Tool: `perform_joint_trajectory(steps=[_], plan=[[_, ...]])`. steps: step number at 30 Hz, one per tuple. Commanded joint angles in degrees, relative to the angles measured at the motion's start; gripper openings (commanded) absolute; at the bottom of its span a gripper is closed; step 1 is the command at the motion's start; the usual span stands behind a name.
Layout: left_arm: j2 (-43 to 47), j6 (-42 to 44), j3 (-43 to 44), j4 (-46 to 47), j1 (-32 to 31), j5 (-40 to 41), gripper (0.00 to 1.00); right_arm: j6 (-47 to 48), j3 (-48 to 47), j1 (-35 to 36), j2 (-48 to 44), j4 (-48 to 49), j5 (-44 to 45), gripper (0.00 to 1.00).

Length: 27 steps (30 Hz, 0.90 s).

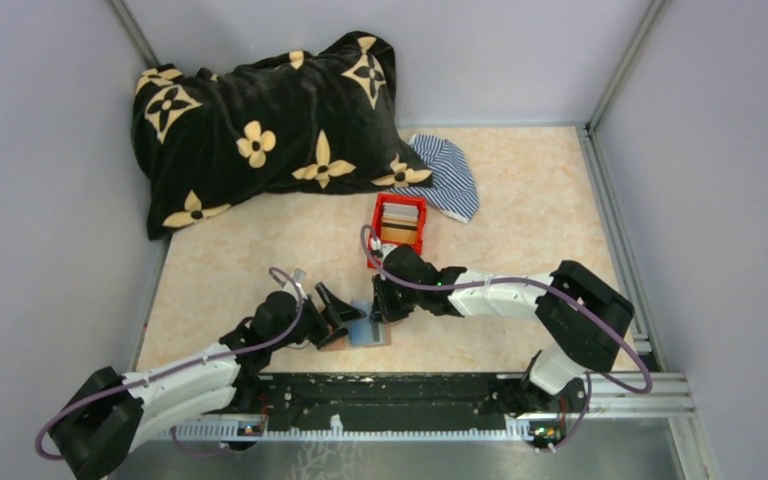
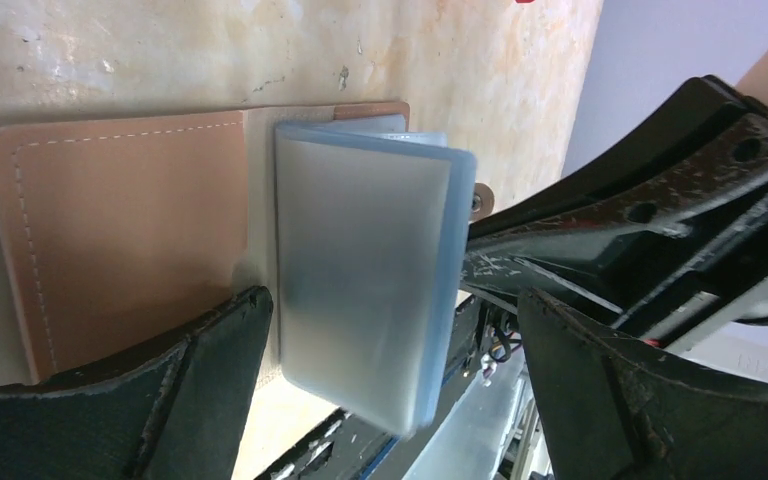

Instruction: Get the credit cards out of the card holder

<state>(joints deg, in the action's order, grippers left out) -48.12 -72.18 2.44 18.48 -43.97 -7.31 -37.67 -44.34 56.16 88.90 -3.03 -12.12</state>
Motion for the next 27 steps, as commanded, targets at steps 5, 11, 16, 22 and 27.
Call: perform_joint_trajectory(steps=[5,11,16,22,27], plan=[[1.5,0.4,-1.1,-1.9,0.1,0.2,0.99,0.0,-4.5,1.5,0.0,3.2,-1.8,0.00],[7.7,2.8,1.2,-7.4,0.1,1.2,0.99,-0.3,-5.0,2.1,2.6,5.4,-2.9,0.00],[13.9,6.2,5.8,-17.3,0.1,3.5,0.99,0.1,-6.5,2.8,2.8,6.0,-3.6,0.00],[17.1,8.3,9.4,-23.8,0.1,5.1,0.99,0.7,-8.1,3.3,4.3,6.3,-4.4,0.00],[19.3,8.1,10.2,-26.7,0.0,5.9,0.99,0.7,-9.0,3.7,6.9,7.2,-4.8,0.00]])
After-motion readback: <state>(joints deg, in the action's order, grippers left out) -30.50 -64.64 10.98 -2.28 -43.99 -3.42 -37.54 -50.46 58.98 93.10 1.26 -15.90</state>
